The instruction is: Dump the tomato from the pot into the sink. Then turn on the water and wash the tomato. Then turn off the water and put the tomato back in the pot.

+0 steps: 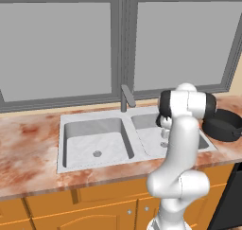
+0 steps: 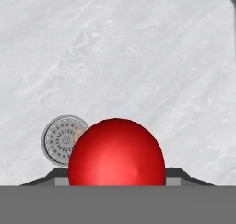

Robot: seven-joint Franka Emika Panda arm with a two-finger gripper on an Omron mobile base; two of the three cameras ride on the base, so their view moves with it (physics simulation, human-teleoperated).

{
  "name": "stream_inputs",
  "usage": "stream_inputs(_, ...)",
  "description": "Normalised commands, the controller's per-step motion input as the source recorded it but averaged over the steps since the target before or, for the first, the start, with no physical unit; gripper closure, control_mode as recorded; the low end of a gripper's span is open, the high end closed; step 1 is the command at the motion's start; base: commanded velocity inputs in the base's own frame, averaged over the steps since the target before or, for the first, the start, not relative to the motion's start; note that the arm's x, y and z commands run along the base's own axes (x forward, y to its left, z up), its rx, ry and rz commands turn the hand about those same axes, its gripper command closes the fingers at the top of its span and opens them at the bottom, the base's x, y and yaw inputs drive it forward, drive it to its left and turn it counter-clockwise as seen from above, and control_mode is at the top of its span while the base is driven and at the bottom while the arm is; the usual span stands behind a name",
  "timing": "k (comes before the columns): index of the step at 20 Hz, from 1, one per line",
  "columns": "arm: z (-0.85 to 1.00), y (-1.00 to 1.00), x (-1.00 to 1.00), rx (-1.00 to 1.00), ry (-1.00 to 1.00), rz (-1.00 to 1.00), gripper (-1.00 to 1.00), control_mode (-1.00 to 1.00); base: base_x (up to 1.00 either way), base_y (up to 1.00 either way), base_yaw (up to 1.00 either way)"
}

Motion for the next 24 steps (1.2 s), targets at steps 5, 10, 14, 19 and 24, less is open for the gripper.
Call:
stream_inputs(5,0.91,0.0,0.0,0.0,0.0,0.0,1.0,-1.0,0.0,0.0,0.0)
stream_inputs(10,0.71,-0.02,0.0,0.0,0.04,0.0,1.0,-1.0,0.0,0.0,0.0)
stream_inputs(14,0.59,-0.07,0.0,0.0,0.11,0.0,1.0,-1.0,0.0,0.0,0.0)
stream_inputs(19,0.44,-0.09,0.0,-0.01,0.12,0.0,1.0,-1.0,0.0,0.0,0.0)
stream_inputs(24,0.31,-0.11,0.0,-0.02,0.09,0.0,1.0,-1.0,0.0,0.0,0.0)
